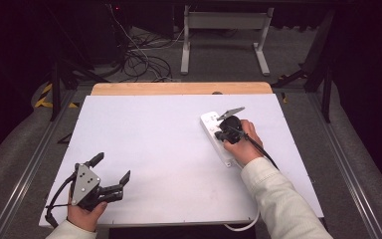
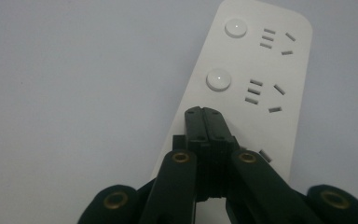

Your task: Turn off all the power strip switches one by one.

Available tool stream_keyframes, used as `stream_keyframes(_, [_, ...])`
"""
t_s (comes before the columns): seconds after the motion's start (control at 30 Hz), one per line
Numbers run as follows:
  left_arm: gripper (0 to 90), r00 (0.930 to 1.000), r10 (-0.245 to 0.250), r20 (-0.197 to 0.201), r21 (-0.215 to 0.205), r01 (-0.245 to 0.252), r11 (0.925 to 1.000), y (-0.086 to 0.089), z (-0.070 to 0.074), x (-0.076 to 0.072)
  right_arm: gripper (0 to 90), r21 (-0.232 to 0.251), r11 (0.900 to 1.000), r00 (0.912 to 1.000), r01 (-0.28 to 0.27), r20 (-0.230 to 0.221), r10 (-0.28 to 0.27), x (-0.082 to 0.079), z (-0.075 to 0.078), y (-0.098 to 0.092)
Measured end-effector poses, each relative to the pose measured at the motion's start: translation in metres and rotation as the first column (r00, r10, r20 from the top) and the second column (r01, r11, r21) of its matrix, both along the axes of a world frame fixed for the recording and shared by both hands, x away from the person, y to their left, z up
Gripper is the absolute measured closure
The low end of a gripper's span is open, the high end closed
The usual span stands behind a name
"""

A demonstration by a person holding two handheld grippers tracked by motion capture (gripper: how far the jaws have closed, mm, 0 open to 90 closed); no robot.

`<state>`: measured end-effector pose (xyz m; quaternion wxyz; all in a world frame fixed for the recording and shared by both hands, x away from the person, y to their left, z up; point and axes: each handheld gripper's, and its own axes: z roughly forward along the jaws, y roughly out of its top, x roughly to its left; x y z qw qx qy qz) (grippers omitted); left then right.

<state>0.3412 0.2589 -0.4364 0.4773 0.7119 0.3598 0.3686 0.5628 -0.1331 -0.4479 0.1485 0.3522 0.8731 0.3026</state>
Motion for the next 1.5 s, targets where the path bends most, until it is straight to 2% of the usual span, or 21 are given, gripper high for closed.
stream_keyframes(0.13, [7.9,1.0,0.005,0.001,-0.002,-0.005,1.0,0.001,0.0,0.0,90.0,0.025,1.0,0.9999,0.006,-0.013,-0.006,0.001,0.0,-0.003])
stream_keyframes(0.2, [7.9,1.0,0.006,0.002,-0.005,-0.006,1.0,0.001,0.0,0.0,90.0,0.01,1.0,0.9999,-0.004,0.012,0.004,-0.001,0.006,-0.002])
stream_keyframes(0.23, [7.9,1.0,0.006,0.0,-0.007,-0.006,1.0,0.001,0.0,0.001,90.0,0.032,0.999,0.9992,-0.01,0.04,0.009,-0.002,0.01,-0.002])
stream_keyframes(0.3, [7.9,1.0,0.006,-0.004,-0.005,-0.006,1.0,0.001,0.0,0.001,90.0,0.123,0.992,0.9974,-0.006,0.072,-0.003,-0.002,0.02,-0.005])
stream_keyframes(0.33, [7.9,1.0,0.003,-0.005,-0.002,-0.003,1.0,0.001,0.0,0.002,90.0,0.135,0.991,0.9971,0.002,0.076,-0.012,0.0,0.024,-0.006])
stream_keyframes(0.4, [7.9,1.0,0.002,-0.005,-0.002,-0.002,1.0,0.001,0.0,0.002,90.0,0.111,0.994,0.9969,0.004,0.078,-0.012,0.004,0.027,-0.005])
stream_keyframes(0.63, [8.0,1.0,0.006,0.0,-0.004,-0.006,1.0,0.001,0.0,0.001,90.0,0.103,0.995,0.9966,0.018,0.078,-0.026,0.015,0.025,-0.001])
stream_keyframes(0.83, [7.9,1.0,0.007,-0.002,-0.006,-0.007,1.0,0.002,0.0,0.001,90.0,0.096,0.995,0.998,0.01,0.061,-0.016,0.023,0.016,0.006])
stream_keyframes(0.93, [7.9,1.0,0.007,-0.001,-0.005,-0.007,1.0,0.002,0.0,0.001,90.0,0.111,0.994,0.9989,0.017,0.042,-0.022,0.026,0.011,0.007])
stream_keyframes(1.07, [7.9,1.0,0.006,-0.002,-0.004,-0.006,1.0,0.002,0.0,0.001,90.0,0.116,0.993,0.9987,0.021,0.044,-0.026,0.029,0.008,0.009])
stream_keyframes(1.23, [8.0,1.0,0.007,-0.001,-0.007,-0.007,0.9999,0.002,0.0,0.001,90.0,0.087,0.996,0.9986,0.031,0.04,-0.034,0.031,0.002,0.011])
stream_keyframes(1.5, [8.0,1.0,0.008,-0.001,-0.006,-0.008,1.0,0.002,0.0,0.001,90.0,0.071,0.997,0.9985,0.033,0.041,-0.036,0.032,0.0,0.013])
